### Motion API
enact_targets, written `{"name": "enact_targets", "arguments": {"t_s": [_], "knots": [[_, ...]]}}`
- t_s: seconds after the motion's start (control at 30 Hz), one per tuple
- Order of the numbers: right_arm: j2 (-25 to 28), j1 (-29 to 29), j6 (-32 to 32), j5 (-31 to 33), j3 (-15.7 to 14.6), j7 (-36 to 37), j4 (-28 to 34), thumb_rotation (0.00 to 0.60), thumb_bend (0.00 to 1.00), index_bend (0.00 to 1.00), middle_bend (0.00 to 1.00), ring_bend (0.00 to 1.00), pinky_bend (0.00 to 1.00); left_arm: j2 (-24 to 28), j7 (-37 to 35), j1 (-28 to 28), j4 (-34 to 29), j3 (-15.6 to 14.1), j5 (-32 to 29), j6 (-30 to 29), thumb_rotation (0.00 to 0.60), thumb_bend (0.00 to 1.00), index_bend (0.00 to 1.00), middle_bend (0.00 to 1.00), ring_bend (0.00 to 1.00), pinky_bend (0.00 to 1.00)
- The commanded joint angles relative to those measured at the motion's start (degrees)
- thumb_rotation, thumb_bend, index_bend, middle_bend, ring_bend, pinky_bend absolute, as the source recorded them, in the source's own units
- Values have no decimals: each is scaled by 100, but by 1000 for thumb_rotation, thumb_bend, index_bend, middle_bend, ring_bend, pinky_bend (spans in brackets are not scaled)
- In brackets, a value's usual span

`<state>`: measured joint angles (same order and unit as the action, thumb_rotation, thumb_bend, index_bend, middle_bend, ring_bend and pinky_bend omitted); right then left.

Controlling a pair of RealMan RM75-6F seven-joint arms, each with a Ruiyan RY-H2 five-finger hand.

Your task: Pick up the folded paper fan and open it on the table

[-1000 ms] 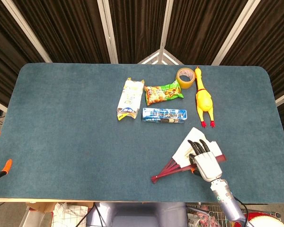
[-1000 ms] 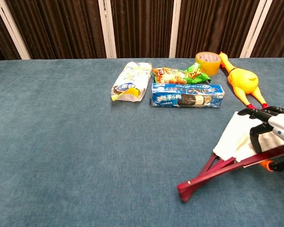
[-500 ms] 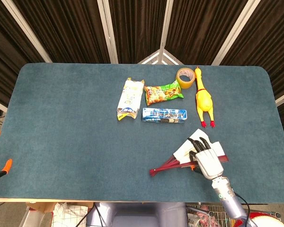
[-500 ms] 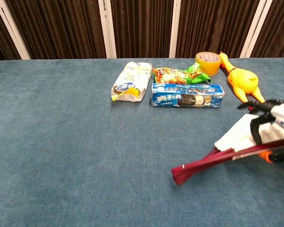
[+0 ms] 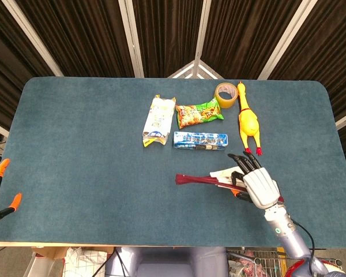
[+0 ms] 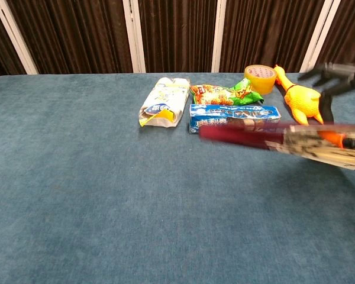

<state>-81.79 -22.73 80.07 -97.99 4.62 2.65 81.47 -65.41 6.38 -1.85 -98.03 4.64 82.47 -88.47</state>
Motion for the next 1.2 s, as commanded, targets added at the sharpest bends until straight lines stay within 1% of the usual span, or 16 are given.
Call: {"name": "enact_targets", "arguments": {"t_s": [0.03, 0.27, 0.43, 0.53, 0.6, 0.67, 0.8, 0.93, 1.1, 1.2], "knots": [[181, -175, -82, -61, 145, -116, 140, 600, 405, 908, 186, 213, 137, -22, 24, -33, 16, -17, 9, 57, 600, 441, 91, 0, 0, 0], [512, -632, -544, 150, 530, -204, 477, 600, 406, 916, 186, 213, 137, -141, -153, -241, 126, -26, 178, 298, 600, 441, 97, 0, 0, 0], [767, -1042, -998, 193, 753, -597, 776, 600, 406, 918, 186, 213, 137, -416, -601, -475, 422, 88, 256, 470, 600, 433, 98, 0, 0, 0], [808, -1306, -1239, 265, 909, -774, 1035, 600, 405, 919, 186, 220, 142, -560, -1119, -663, 636, 120, 285, 717, 600, 410, 97, 0, 0, 0], [764, -1466, -1323, 306, 1023, -852, 1169, 600, 405, 921, 186, 222, 146, -600, -1430, -781, 732, 120, 295, 906, 600, 403, 96, 0, 0, 0], [693, -1607, -1406, 377, 1122, -846, 1301, 600, 406, 922, 186, 222, 146, -631, -1578, -871, 795, 130, 302, 1022, 600, 399, 95, 0, 0, 0], [533, -1900, -1630, 611, 1326, -811, 1561, 600, 406, 927, 186, 221, 146, -726, -1706, -1030, 900, 169, 353, 1141, 600, 394, 94, 0, 0, 0], [369, -2211, -1909, 852, 1517, -968, 1680, 600, 405, 930, 186, 222, 146, -802, -1921, -1185, 934, 207, 376, 1288, 600, 393, 94, 0, 0, 0], [114, -2535, -2224, 1203, 1637, -1149, 1847, 600, 406, 931, 186, 222, 146, -900, -2405, -1371, 973, 237, 430, 1456, 600, 389, 92, 0, 0, 0], [-24, -2643, -2300, 1328, 1633, -1235, 1915, 600, 405, 931, 186, 222, 146, -967, -2609, -1472, 1013, 232, 475, 1547, 600, 351, 91, 0, 0, 0]]}}
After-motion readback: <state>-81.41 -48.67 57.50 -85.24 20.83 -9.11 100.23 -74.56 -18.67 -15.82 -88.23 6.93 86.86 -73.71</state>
